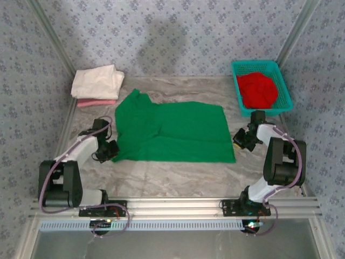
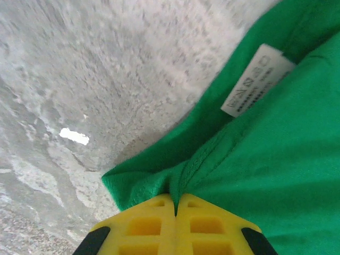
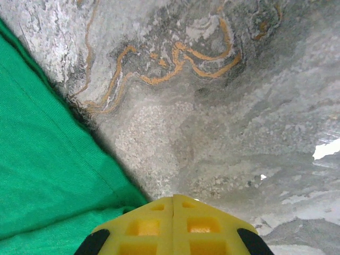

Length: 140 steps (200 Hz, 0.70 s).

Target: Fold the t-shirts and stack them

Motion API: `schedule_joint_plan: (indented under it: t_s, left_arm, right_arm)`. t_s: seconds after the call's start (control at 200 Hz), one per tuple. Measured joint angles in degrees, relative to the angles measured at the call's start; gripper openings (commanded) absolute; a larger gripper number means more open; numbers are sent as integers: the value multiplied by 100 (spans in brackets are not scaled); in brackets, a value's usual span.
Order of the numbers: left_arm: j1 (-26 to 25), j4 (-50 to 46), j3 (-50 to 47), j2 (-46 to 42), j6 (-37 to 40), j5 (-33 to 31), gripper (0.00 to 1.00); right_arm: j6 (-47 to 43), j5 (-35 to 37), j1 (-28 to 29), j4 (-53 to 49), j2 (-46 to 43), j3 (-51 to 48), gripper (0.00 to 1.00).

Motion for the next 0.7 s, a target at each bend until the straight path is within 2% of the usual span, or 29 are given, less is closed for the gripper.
schedule_joint_plan:
  t_s: [0.015,0.085,0.175,0.255,0.38,0.48,0.58,0.7]
  left_arm:
    - [0,-15,0,22,0,2,3]
    - [0,-87,-9,15,15,-9,27]
    - [-7,-216,17,-212,-63,-70,45]
    - [-22,-387,195,-664,-31,-225,63]
    - [-59,-271,831,-1086,-17,-404,42]
    - [-240,-37,1700,-402,74,-411,29]
    - [-629,538,2352,695,151,-354,28]
    - [-1005,1139,2299,1585,57,-131,28]
  right_arm:
    - [0,-7,0,2,-4,0,0]
    - [0,-9,2,-7,-68,0,3]
    - [-2,24,83,-81,-234,57,6]
    - [-22,142,389,-249,-365,332,10]
    - [-22,468,1152,-339,-361,1073,10]
    - [-42,643,1742,-339,13,1849,6]
    - [-35,704,2063,-184,660,2455,2]
    - [81,691,2168,44,1399,2730,0]
